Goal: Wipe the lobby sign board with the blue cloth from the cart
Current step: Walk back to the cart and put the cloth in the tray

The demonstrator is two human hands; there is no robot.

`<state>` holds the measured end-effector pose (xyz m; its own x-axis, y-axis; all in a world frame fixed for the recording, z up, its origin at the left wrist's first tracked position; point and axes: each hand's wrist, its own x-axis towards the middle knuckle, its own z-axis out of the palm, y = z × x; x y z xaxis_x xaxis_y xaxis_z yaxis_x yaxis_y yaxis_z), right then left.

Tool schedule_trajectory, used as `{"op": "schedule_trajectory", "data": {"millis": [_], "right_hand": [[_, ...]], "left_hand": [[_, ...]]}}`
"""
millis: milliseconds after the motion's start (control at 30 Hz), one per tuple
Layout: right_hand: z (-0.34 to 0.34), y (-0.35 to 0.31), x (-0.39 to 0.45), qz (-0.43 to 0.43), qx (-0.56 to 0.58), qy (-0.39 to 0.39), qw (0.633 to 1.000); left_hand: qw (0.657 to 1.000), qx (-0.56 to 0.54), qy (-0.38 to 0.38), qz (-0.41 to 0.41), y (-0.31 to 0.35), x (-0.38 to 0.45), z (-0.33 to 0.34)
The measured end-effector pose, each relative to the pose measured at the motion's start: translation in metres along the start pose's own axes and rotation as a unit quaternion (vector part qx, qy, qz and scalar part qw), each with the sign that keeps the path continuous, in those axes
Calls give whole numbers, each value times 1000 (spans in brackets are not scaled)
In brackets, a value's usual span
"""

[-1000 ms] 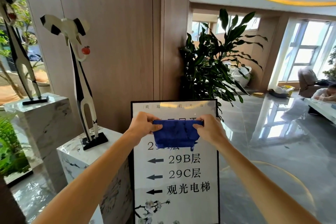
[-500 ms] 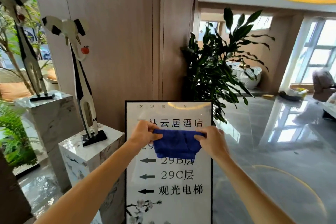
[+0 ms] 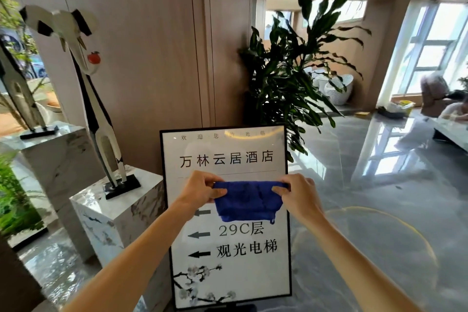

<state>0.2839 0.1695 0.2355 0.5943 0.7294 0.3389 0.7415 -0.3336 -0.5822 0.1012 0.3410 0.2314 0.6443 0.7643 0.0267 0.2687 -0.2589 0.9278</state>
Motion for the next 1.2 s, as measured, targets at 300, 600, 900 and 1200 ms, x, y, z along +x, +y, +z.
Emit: {"op": "schedule_trajectory", "data": {"millis": [300,600,900,1200], "right_hand": [[21,-15,7,25,-16,-2,1000],[26,-20,-5,131,-66,31,989],[29,-12,-41,235,-83,72,966],[37,-3,-84,273,-108,97,951]], "left_hand": [[999,-23,-29,-7,-15,32,-24],[992,-40,-119,20,-27,65,-14],[969,-17,-238,70,-43,88,17],[949,3,-301,95,-59,76,41]]}}
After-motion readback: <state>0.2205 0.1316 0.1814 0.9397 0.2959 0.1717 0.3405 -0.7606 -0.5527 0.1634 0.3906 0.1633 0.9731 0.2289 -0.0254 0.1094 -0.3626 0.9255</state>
